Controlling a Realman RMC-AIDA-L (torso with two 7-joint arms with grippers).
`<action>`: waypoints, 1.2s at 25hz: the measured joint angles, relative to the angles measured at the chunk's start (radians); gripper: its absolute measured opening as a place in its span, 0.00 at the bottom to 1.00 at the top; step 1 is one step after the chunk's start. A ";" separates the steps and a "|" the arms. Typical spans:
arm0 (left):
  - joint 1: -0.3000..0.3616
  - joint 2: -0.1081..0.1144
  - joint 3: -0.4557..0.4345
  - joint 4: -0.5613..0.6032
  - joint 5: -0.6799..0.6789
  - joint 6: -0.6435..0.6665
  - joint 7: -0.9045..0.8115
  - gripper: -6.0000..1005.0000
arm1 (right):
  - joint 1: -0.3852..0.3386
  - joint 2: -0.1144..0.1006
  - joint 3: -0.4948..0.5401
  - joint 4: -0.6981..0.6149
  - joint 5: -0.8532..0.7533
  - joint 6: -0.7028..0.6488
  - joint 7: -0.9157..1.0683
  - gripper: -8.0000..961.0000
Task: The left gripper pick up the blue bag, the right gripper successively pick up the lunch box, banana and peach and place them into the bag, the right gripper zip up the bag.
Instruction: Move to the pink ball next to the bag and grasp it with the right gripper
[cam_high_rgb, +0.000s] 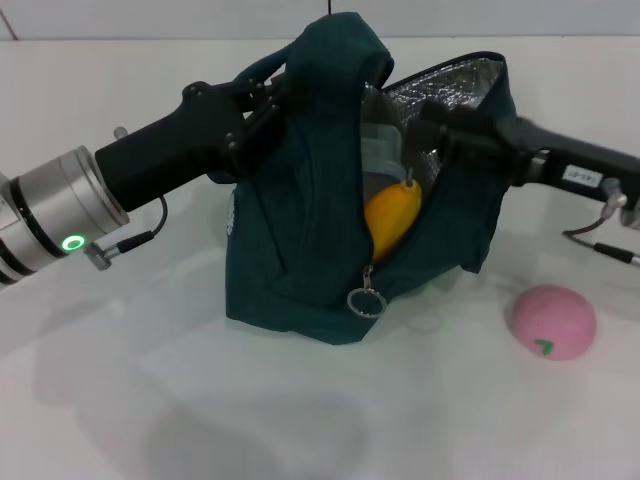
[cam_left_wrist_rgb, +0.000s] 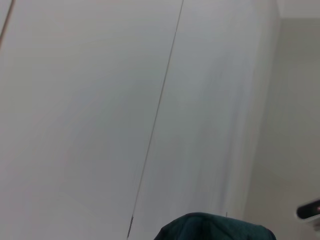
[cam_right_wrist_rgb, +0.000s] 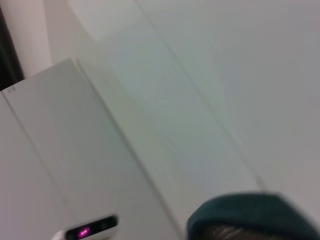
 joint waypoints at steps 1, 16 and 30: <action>0.000 0.000 -0.001 0.000 -0.001 0.000 0.000 0.08 | -0.018 -0.001 0.001 -0.021 0.016 0.003 -0.022 0.79; 0.011 -0.004 -0.008 -0.009 -0.011 -0.018 0.044 0.08 | -0.309 -0.046 0.064 -0.119 0.022 -0.089 -0.527 0.88; 0.013 -0.007 -0.008 -0.015 -0.022 -0.063 0.046 0.08 | -0.359 -0.041 0.064 -0.653 -0.468 0.047 0.121 0.86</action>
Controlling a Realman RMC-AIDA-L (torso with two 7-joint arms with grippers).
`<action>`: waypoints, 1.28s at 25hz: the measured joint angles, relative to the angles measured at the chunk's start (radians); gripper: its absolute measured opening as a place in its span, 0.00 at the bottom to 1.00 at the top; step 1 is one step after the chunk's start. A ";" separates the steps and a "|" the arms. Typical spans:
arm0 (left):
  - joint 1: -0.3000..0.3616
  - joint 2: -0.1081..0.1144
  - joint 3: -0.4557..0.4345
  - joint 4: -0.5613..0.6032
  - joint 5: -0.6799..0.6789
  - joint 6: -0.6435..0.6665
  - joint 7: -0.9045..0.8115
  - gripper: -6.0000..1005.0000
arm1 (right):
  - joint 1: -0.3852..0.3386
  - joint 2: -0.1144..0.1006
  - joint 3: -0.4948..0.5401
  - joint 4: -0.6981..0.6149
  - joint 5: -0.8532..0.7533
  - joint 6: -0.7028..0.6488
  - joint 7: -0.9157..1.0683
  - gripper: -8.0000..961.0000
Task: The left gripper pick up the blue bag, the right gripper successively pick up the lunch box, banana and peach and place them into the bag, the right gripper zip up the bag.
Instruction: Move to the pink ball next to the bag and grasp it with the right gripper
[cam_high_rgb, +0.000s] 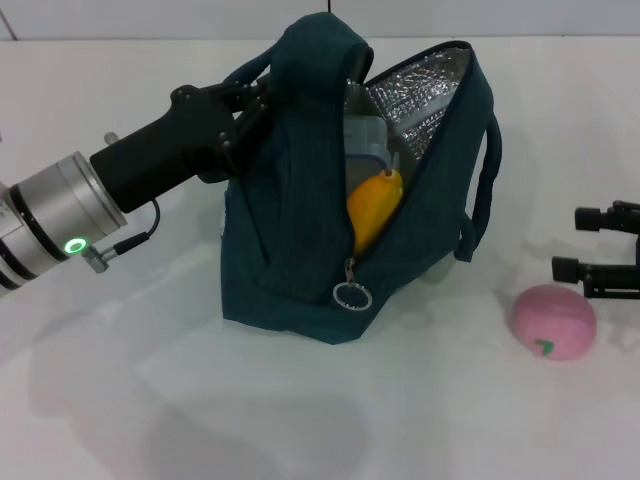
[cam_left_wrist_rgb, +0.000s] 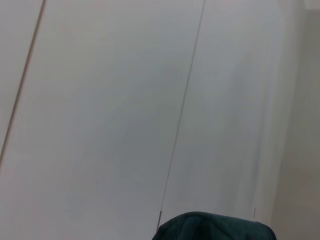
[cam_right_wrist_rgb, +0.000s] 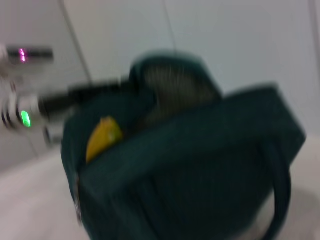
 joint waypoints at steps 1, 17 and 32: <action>0.000 0.000 0.000 0.000 0.000 -0.002 0.000 0.08 | -0.002 0.011 -0.005 -0.067 -0.063 0.003 0.059 0.86; -0.011 -0.002 0.002 -0.001 -0.015 -0.045 0.002 0.08 | 0.113 0.026 -0.177 -0.359 -0.487 -0.023 0.454 0.85; -0.013 0.000 0.002 0.000 -0.017 -0.045 0.002 0.08 | 0.177 0.029 -0.283 -0.354 -0.564 -0.037 0.491 0.85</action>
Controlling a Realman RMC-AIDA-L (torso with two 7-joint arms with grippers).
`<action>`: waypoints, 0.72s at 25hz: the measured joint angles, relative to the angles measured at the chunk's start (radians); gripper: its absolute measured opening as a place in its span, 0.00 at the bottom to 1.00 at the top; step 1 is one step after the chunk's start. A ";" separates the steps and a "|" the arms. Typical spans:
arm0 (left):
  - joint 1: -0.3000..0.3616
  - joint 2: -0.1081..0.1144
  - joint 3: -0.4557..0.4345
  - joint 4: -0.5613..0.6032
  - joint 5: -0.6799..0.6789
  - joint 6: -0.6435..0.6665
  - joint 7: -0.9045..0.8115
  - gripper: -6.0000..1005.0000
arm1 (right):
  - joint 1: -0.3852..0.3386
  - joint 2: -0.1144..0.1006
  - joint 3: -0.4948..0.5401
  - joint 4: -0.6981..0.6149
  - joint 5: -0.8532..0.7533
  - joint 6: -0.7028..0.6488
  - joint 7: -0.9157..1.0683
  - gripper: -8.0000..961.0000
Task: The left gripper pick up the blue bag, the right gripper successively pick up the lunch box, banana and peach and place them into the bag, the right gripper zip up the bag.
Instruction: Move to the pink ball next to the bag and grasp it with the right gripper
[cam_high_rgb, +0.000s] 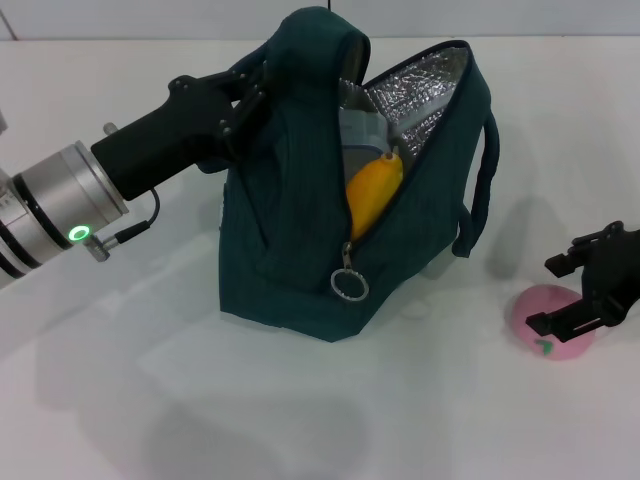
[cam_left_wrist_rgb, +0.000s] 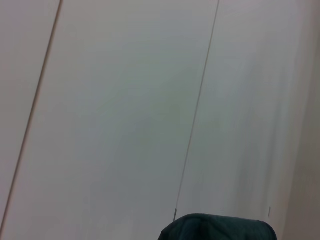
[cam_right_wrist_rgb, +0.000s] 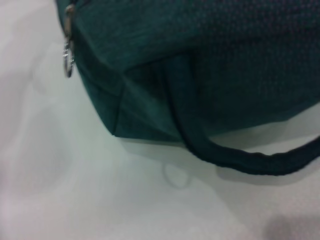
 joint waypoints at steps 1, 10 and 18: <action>0.000 0.000 0.000 0.000 -0.002 0.000 0.000 0.08 | 0.002 0.000 -0.007 0.001 0.000 0.000 0.001 0.85; 0.000 0.000 0.000 0.001 -0.007 0.000 0.000 0.08 | 0.031 0.002 -0.058 0.053 -0.055 0.024 0.026 0.83; 0.000 0.000 0.000 0.006 -0.009 0.000 0.000 0.08 | 0.039 0.003 -0.067 0.057 -0.065 0.038 0.031 0.80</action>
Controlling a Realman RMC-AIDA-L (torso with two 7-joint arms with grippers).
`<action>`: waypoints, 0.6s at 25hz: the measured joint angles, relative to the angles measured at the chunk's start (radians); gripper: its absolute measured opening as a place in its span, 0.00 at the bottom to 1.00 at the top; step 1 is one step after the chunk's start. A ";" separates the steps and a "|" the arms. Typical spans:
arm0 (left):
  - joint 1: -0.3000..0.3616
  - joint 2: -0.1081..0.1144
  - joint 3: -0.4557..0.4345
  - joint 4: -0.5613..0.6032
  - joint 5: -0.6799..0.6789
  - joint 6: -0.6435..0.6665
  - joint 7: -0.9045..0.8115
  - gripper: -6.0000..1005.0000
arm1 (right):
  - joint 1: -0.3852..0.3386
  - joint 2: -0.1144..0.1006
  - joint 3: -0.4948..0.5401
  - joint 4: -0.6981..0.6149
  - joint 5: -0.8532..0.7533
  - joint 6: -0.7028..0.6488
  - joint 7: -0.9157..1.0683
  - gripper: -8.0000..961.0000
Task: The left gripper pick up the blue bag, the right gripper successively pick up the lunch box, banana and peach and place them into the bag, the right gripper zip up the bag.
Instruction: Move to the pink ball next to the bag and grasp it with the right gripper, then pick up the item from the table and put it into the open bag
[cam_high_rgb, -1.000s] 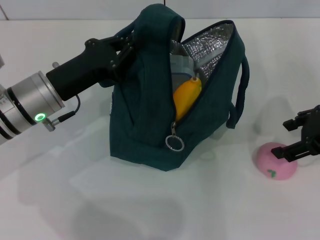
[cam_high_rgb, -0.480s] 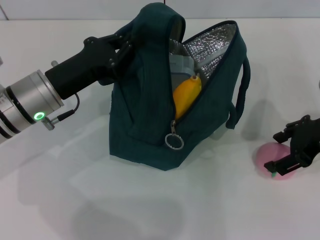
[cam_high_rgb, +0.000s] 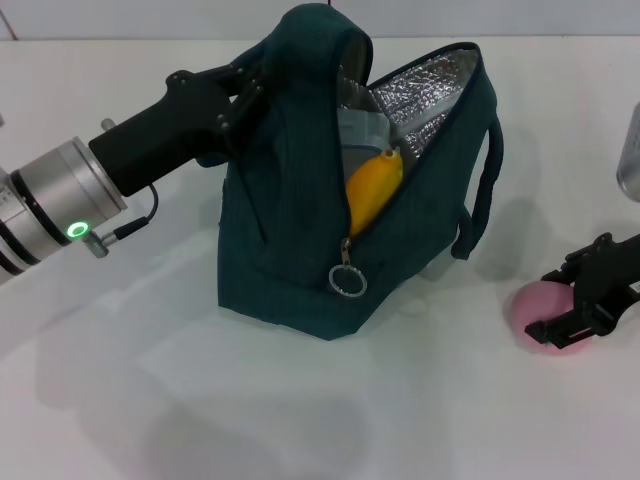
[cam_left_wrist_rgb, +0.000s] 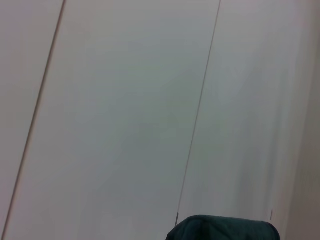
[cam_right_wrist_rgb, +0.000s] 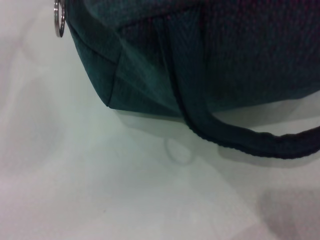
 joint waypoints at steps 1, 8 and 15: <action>0.000 0.000 0.000 0.000 -0.001 0.000 0.000 0.08 | 0.000 0.000 0.000 0.000 0.000 0.000 0.000 0.80; -0.001 0.000 0.000 0.001 -0.012 0.000 0.000 0.08 | -0.001 -0.004 0.033 -0.001 0.003 0.002 -0.005 0.68; 0.003 0.000 0.000 -0.002 -0.013 0.002 0.019 0.08 | -0.034 -0.003 0.189 -0.028 0.099 -0.001 -0.072 0.38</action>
